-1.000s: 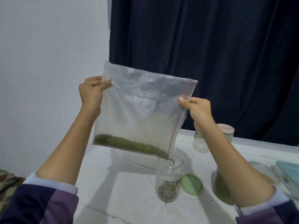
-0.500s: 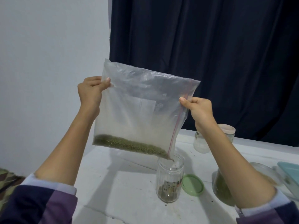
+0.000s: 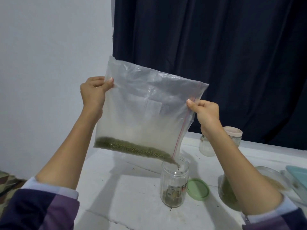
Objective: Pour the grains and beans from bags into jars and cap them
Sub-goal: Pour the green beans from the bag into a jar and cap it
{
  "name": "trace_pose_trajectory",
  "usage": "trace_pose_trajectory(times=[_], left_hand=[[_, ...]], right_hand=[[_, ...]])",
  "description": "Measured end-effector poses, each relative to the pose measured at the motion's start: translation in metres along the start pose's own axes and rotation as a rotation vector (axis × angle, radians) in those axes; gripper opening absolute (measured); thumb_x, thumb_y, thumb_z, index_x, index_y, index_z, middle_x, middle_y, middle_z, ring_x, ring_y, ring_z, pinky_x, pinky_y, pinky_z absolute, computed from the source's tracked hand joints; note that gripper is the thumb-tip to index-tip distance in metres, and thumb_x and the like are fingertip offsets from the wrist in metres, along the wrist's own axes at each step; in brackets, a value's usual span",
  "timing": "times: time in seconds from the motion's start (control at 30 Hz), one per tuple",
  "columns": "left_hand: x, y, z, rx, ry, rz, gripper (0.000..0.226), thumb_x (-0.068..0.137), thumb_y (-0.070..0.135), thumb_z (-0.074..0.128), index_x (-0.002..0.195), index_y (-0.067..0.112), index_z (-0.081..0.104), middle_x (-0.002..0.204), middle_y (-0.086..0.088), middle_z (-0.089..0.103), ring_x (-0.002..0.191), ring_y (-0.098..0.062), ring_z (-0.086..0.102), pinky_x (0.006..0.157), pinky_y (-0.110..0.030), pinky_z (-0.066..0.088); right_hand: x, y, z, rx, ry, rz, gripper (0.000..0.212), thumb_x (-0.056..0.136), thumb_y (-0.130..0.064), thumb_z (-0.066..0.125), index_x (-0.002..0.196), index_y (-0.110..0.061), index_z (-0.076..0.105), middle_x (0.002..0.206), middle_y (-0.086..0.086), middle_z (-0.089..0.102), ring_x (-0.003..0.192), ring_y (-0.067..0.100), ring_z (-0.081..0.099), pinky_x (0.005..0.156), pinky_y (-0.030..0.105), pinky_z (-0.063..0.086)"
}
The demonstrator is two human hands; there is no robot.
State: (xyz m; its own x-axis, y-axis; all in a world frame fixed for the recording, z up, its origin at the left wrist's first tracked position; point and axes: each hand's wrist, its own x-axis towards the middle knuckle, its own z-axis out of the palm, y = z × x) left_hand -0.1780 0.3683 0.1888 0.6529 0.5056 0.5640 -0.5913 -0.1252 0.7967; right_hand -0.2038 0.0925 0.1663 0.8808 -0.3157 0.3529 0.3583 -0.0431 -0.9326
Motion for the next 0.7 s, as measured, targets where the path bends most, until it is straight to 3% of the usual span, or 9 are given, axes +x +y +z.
trace_pose_trajectory(times=[0.23, 0.4, 0.57, 0.7], left_hand=[[-0.0014, -0.0047, 0.0036, 0.082, 0.014, 0.071, 0.024, 0.084, 0.022, 0.072, 0.094, 0.000, 0.071, 0.097, 0.014, 0.057, 0.081, 0.009, 0.058, 0.076, -0.008, 0.046], [-0.0006, -0.0049, 0.0031, 0.108, 0.032, 0.099, 0.018, 0.084, 0.023, 0.071, 0.086, 0.005, 0.073, 0.096, 0.017, 0.055, 0.085, 0.009, 0.056, 0.085, -0.015, 0.045], [-0.0038, -0.0033, 0.0040, 0.154, 0.010, 0.168, 0.015, 0.084, 0.025, 0.070, 0.080, 0.011, 0.073, 0.095, 0.015, 0.055, 0.098, -0.002, 0.056, 0.090, -0.019, 0.044], [-0.0034, -0.0026, 0.0039, 0.142, -0.034, 0.184, 0.017, 0.085, 0.024, 0.070, 0.083, 0.007, 0.073, 0.091, 0.015, 0.056, 0.086, 0.008, 0.056, 0.085, -0.014, 0.044]], right_hand=[[0.0007, 0.0030, 0.0003, -0.008, 0.002, -0.004, 0.014, 0.087, -0.013, 0.068, 0.075, -0.006, 0.068, 0.079, 0.002, 0.069, 0.071, 0.008, 0.064, 0.049, 0.005, 0.044], [-0.0009, 0.0041, -0.0009, -0.018, 0.001, -0.006, 0.015, 0.088, -0.013, 0.067, 0.077, -0.003, 0.068, 0.079, 0.004, 0.069, 0.069, 0.008, 0.063, 0.050, 0.004, 0.043], [-0.0023, 0.0032, -0.0012, -0.016, -0.015, -0.009, 0.012, 0.089, -0.013, 0.066, 0.080, -0.006, 0.069, 0.079, 0.000, 0.068, 0.071, 0.005, 0.063, 0.049, 0.002, 0.042], [-0.0024, 0.0023, -0.0026, 0.003, 0.012, -0.008, 0.013, 0.089, -0.012, 0.066, 0.079, -0.004, 0.069, 0.078, 0.001, 0.068, 0.068, 0.004, 0.061, 0.047, 0.003, 0.042]])
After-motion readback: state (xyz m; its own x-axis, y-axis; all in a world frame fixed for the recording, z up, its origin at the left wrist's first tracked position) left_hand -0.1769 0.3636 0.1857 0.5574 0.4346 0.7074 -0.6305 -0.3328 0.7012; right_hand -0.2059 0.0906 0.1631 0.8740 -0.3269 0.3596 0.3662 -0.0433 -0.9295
